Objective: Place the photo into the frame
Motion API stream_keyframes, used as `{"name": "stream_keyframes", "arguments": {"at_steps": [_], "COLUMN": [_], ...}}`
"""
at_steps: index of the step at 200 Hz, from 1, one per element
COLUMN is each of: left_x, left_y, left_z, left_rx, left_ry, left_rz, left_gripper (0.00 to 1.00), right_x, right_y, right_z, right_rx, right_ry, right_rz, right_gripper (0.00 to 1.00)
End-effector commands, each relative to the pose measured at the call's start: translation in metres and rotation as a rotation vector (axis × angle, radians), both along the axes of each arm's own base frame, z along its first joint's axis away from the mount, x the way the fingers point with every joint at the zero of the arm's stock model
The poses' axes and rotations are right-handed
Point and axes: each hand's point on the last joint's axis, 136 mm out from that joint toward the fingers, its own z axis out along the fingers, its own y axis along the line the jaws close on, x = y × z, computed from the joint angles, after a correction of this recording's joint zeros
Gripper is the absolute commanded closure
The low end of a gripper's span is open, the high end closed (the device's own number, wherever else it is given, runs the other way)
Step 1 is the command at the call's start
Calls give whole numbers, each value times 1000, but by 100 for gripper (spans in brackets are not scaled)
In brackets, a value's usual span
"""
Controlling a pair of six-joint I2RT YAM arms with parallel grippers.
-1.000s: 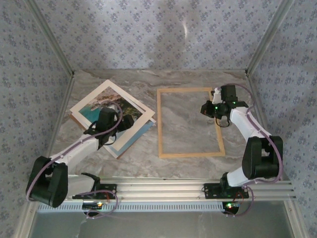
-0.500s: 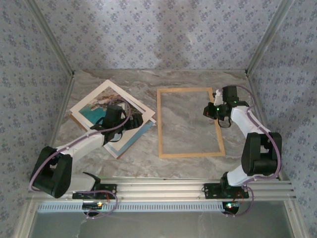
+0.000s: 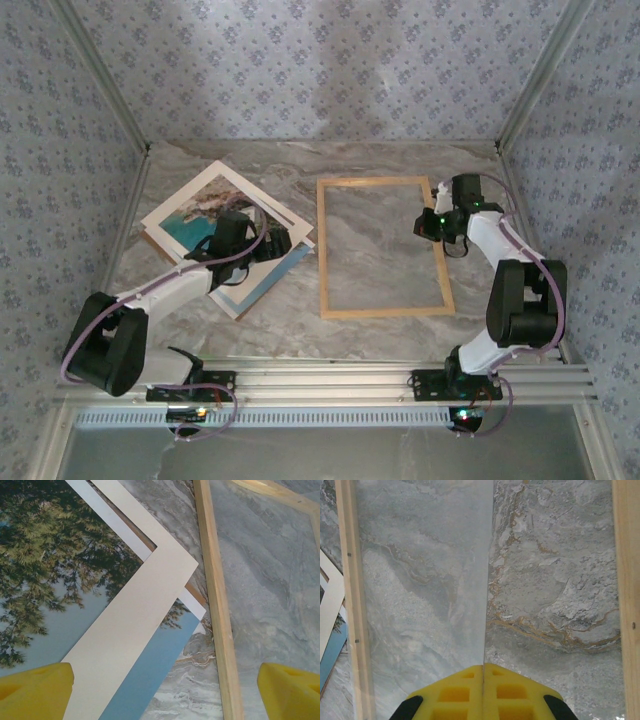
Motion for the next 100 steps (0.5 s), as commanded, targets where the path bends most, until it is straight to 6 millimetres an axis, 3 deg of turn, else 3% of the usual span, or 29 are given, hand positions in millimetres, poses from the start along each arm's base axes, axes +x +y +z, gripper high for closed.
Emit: {"name": "stream_keyframes", "arguments": {"at_steps": [1, 67, 100], "left_x": [8, 8, 9], "left_y": [-10, -9, -9], "left_z": [17, 14, 13], "left_rx": [-12, -6, -2], "left_ry": [-49, -41, -38], "left_rz": [-37, -34, -33], "left_gripper": [5, 5, 6], "right_x": [11, 10, 0], "right_y": [-4, 6, 16], "right_z": [10, 24, 44], "right_rx": [-5, 47, 93], "right_ry": [-43, -101, -127], "right_rz": [1, 33, 48], "right_gripper": [100, 100, 100]}}
